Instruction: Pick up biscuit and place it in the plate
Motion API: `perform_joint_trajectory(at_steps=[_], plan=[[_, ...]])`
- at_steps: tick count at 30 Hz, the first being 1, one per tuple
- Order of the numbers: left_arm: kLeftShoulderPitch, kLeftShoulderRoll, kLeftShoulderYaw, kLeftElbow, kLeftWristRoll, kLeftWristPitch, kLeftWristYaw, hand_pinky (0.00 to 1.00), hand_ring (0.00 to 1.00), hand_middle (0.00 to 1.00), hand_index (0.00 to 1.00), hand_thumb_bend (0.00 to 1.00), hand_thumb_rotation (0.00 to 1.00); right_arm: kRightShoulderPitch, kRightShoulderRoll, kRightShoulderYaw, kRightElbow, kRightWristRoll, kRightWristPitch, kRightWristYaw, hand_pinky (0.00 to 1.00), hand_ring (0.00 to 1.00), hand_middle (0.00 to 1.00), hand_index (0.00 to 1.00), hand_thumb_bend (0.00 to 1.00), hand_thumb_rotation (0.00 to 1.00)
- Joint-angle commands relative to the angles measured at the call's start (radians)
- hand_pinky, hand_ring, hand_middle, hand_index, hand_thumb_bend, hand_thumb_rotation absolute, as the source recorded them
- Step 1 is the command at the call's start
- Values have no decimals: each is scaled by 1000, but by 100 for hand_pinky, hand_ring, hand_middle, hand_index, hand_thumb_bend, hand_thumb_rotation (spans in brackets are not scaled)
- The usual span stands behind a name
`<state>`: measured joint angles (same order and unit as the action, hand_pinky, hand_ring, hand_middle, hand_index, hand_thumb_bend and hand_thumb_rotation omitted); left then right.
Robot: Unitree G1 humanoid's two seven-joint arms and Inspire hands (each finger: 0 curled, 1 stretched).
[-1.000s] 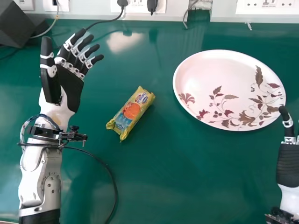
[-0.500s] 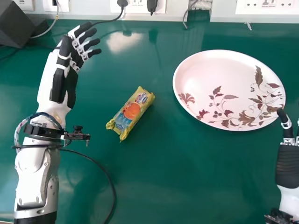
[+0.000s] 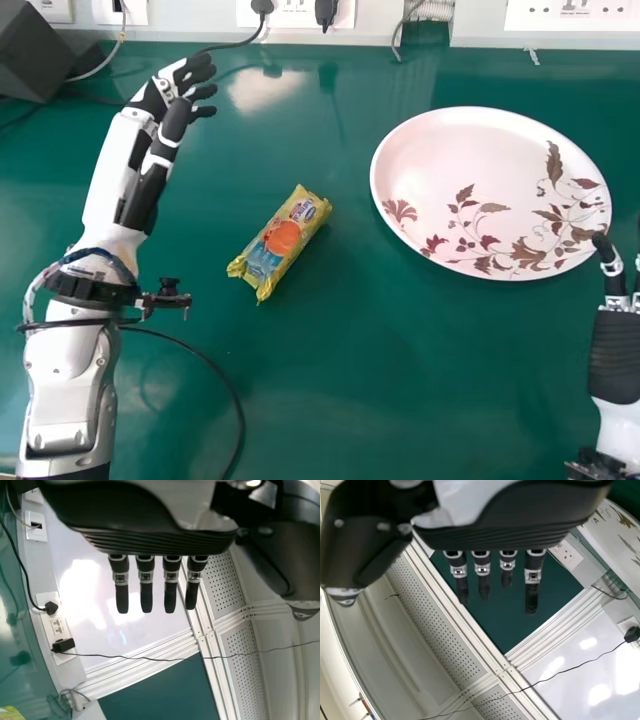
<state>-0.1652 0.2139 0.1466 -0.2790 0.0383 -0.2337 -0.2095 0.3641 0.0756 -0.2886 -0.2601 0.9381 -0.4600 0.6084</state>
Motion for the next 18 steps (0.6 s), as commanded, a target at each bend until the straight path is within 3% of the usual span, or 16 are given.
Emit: perform_joint_trajectory(at_steps=[1, 4, 12, 18], plan=[[19, 15, -11, -23, 19, 3, 10, 80, 87, 89, 89, 100, 61, 4, 46, 1, -11, 0, 1, -8, 74, 92, 96, 92, 100, 40], [19, 20, -14, -22, 15, -1, 4, 79, 86, 89, 89, 100, 62, 3, 48, 2, -12, -6, -3, -15, 77, 94, 97, 92, 100, 38], [21, 54, -30, -29, 126, -30, 28, 78, 86, 89, 89, 100, 61, -2, 44, 0, -7, -11, -5, -17, 81, 96, 98, 93, 100, 39], [49, 69, -59, -98, 242, 53, 28, 78, 85, 88, 88, 100, 60, -6, 41, -3, -3, -2, 1, -19, 87, 98, 100, 94, 100, 41]])
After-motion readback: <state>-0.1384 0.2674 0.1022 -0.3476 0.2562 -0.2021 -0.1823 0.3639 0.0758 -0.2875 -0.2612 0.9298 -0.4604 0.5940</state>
